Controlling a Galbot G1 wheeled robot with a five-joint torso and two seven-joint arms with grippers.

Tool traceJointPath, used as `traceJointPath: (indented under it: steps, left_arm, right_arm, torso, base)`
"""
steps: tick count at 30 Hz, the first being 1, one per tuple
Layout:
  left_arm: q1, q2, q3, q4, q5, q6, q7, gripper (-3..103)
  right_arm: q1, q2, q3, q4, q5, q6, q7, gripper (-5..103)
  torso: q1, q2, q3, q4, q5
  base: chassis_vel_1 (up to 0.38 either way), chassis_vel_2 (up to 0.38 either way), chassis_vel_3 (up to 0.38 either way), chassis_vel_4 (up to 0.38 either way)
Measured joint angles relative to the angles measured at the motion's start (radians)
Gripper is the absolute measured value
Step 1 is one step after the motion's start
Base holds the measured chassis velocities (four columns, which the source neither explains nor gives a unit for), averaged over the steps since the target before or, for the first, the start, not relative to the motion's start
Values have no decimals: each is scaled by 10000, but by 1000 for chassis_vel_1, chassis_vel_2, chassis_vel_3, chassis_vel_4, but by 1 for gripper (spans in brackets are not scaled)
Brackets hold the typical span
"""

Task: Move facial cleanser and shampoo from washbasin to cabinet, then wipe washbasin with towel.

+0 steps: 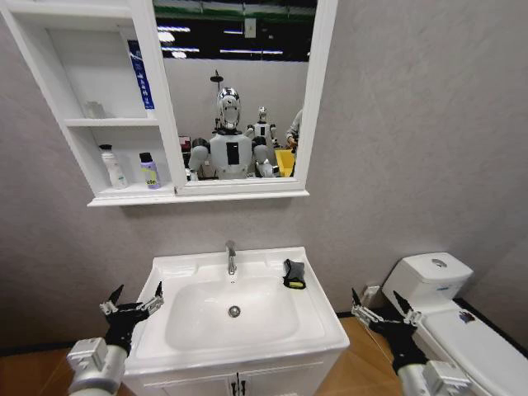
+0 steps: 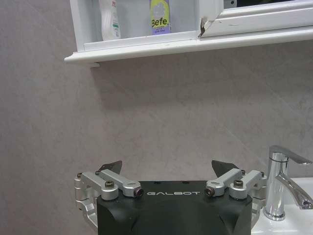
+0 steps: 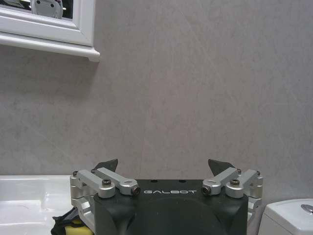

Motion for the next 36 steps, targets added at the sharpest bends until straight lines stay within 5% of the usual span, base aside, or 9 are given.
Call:
traceJointPath:
  steps: [17,36]
  left_arm:
    - [-1,0,0,0,0,0,0,100]
    - [-1,1,-1,0,0,0,0,100]
  right_arm:
    - [35,-22,-15,-45,25,-10,-1,100]
    - [43,-23,-23,-60,33,-12,-10,100]
  torso:
    - [5,-3,1,-1,0]
    - [0,0,0,-2,0]
  base:
    - [30,-24,-22,26]
    - [261,-269,-253,255]
